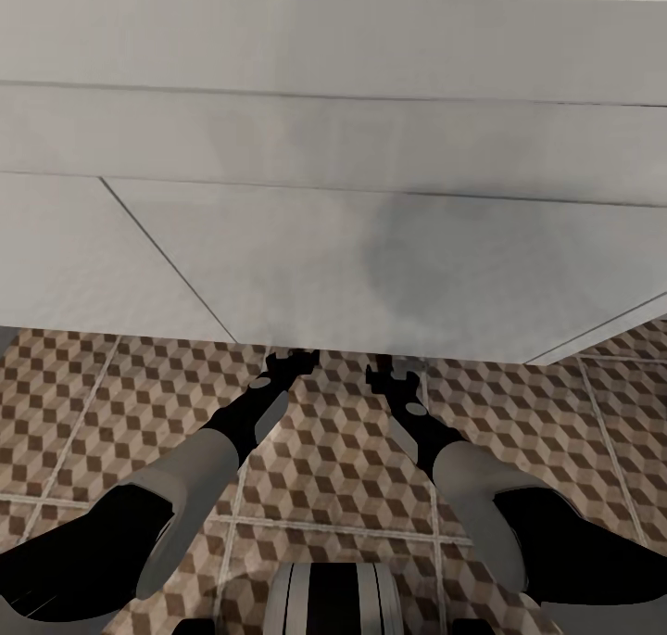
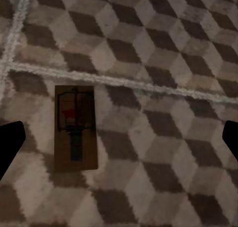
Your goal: Take the four mousetraps from the cabinet in the bathroom and place them on the bathroom floor. Make sure all four end up on the same floor surface, and ensure that at least two of them are either under or directly next to the same bathroom sink.
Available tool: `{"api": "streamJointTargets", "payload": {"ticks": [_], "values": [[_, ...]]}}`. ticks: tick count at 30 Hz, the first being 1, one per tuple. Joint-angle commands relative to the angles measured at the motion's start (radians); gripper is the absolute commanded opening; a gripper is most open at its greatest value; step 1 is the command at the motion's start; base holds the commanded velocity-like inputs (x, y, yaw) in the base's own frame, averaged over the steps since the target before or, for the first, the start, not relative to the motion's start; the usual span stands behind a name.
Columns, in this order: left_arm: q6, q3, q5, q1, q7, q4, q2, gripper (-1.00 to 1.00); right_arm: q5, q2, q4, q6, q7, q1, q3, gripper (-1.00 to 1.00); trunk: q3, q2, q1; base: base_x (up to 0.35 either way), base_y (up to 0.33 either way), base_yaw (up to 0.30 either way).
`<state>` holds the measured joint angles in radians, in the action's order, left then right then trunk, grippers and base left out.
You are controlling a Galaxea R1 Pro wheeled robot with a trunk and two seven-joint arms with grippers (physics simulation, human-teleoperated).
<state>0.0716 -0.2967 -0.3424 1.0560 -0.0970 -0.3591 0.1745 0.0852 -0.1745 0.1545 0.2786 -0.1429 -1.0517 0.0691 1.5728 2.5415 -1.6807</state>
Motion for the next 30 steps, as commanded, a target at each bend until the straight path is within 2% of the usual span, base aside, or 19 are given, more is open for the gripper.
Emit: {"api": "streamJointTargets", "payload": {"ticks": [1, 23, 30], "values": [[0.005, -0.007, -0.006, 0.001, -0.007, 0.002, 0.000, 1.00, 0.009, 0.000, -0.001, 0.004, -0.004, -0.001, 0.008, 1.00, 0.001, 0.000, 0.000, 0.000, 0.000, 0.000], [0.005, -0.007, -0.006, 0.001, -0.010, 0.002, 0.000, 1.00, 0.009, 0.000, -0.001, 0.004, -0.004, -0.001, 0.008, 1.00, 0.001, 0.000, 0.000, -0.001, 0.000, 0.000], [0.005, -0.007, -0.006, 0.001, -0.010, 0.002, 0.000, 1.00, 0.008, 0.000, -0.001, 0.004, -0.004, -0.001, 0.008, 1.00, 0.001, 0.000, 0.000, -0.139, -0.019, 0.000]]}}
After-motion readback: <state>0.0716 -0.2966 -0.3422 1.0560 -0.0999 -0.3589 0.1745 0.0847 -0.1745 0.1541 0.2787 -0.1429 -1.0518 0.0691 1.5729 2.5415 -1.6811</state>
